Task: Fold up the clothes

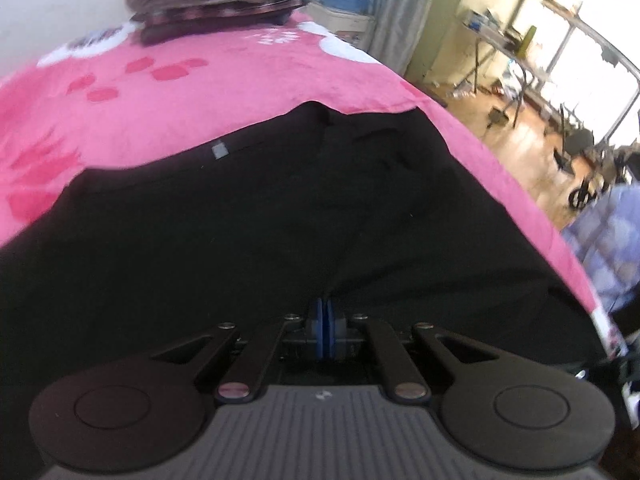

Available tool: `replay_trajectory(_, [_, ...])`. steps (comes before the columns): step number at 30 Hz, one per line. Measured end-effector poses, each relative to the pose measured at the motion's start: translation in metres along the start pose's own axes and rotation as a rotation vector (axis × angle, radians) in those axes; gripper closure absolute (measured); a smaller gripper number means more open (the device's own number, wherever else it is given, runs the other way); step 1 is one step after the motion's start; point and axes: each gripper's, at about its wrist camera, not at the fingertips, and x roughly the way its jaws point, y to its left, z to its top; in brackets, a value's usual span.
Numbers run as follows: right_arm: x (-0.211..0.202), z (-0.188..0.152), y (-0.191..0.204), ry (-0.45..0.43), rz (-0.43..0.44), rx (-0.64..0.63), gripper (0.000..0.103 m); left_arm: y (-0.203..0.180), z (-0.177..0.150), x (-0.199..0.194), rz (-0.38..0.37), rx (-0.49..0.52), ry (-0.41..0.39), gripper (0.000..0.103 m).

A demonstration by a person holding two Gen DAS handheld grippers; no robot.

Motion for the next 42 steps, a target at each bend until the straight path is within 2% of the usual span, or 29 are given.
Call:
replay_trajectory(2, [-0.008, 0.002, 0.006, -0.007, -0.025, -0.063, 0.095, -0.003, 0.000, -0.002, 0.014, 0.033, 0.006, 0.094])
replay_trajectory(3, [-0.012, 0.002, 0.010, -0.014, -0.041, -0.109, 0.091, -0.003, 0.000, -0.004, 0.023, 0.040, 0.009, 0.087])
replay_trajectory(6, [-0.031, 0.004, 0.027, -0.079, -0.100, -0.294, 0.089, 0.000, -0.001, -0.013, 0.096, 0.050, -0.012, 0.060])
replay_trajectory(8, [-0.043, 0.005, 0.039, -0.151, -0.158, -0.443, 0.089, -0.001, -0.004, -0.024, 0.176, 0.078, -0.077, 0.059])
replay_trajectory(10, [-0.049, 0.004, 0.052, -0.226, -0.258, -0.616, 0.089, -0.011, -0.008, -0.036, 0.160, 0.149, -0.139, 0.059])
replay_trajectory(12, [-0.045, 0.000, 0.061, -0.266, -0.357, -0.794, 0.089, -0.030, -0.017, -0.046, 0.038, 0.237, -0.173, 0.058])
replay_trajectory(15, [-0.031, -0.014, 0.065, -0.256, -0.438, -1.025, 0.089, -0.070, -0.034, -0.049, -0.098, 0.392, -0.171, 0.056])
replay_trajectory(17, [-0.019, -0.024, 0.069, -0.237, -0.486, -1.179, 0.089, -0.097, -0.046, -0.043, -0.121, 0.494, -0.151, 0.056])
replay_trajectory(20, [-0.001, -0.037, 0.071, -0.194, -0.563, -1.347, 0.089, -0.127, -0.064, -0.027, -0.106, 0.614, -0.122, 0.056])
replay_trajectory(23, [0.009, -0.045, 0.069, -0.156, -0.617, -1.441, 0.088, -0.141, -0.076, -0.017, -0.066, 0.656, -0.129, 0.059])
replay_trajectory(26, [0.014, -0.044, 0.067, -0.166, -0.650, -1.465, 0.088, -0.141, -0.076, -0.016, -0.077, 0.640, -0.134, 0.067])
replay_trajectory(29, [0.015, -0.040, 0.066, -0.182, -0.657, -1.463, 0.088, -0.140, -0.077, -0.015, -0.084, 0.630, -0.136, 0.077])
replay_trajectory(31, [0.021, -0.040, 0.065, -0.168, -0.655, -1.478, 0.090, -0.138, -0.073, -0.017, -0.092, 0.610, -0.137, 0.091])
replay_trajectory(33, [0.026, -0.042, 0.062, -0.162, -0.676, -1.507, 0.098, -0.136, -0.069, -0.018, -0.096, 0.582, -0.139, 0.094])
replay_trajectory(35, [0.026, -0.042, 0.061, -0.180, -0.694, -1.517, 0.099, -0.132, -0.060, -0.019, -0.130, 0.517, -0.137, 0.095])
replay_trajectory(38, [0.025, -0.038, 0.057, -0.185, -0.702, -1.497, 0.099, -0.131, -0.054, -0.016, -0.165, 0.478, -0.125, 0.096])
replay_trajectory(42, [0.023, -0.034, 0.053, -0.193, -0.711, -1.471, 0.099, -0.140, -0.060, -0.007, -0.150, 0.541, -0.120, 0.096])
